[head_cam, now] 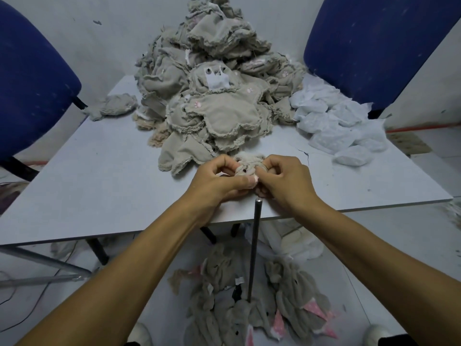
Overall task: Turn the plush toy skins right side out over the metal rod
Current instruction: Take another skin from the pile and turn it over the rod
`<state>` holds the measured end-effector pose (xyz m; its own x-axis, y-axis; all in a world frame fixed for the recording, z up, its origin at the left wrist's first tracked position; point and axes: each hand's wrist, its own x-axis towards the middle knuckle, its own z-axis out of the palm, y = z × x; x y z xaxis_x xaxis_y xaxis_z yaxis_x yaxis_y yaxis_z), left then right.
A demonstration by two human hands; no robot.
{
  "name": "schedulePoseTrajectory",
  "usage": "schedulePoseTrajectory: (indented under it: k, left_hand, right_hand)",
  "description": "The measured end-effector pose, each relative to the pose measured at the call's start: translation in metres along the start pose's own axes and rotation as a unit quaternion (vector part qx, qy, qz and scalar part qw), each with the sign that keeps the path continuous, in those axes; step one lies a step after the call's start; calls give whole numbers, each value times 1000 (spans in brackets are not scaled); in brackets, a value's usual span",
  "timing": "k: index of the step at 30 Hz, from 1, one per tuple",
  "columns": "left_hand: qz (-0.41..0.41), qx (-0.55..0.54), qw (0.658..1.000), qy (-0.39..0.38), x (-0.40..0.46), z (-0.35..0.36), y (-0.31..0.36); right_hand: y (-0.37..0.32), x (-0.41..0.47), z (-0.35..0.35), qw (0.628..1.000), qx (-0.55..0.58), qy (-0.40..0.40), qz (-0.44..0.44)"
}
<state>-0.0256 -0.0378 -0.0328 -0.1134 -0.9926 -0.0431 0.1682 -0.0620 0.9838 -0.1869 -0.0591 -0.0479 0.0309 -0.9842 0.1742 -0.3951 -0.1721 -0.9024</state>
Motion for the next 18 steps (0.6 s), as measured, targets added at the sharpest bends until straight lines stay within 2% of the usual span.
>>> schedulePoseTrajectory:
  k: [2,5,9,10,13,18]
  left_hand:
    - [10,5,1000,13,-1,0,-1]
    - [21,33,998,46,0,2,-5]
    - [16,31,995,91,5,3,-7]
    - [16,30,995,98,6,3,-7]
    - [21,26,995,95,7,6,-8]
    - [-21,-12,999,48,7,2,-3]
  right_hand:
    - [-3,-1,-2,998,50,-35,27]
    - [-2,-4,-6,995,52,-80,15]
    - [-2,-4,-15,972,123,-200,31]
    - [-1,-5,-16,971,111,-213,22]
    - [2,-9,-13,989,-22,-135,-57]
    - [2,-9,-9,992,-72,-64,-76]
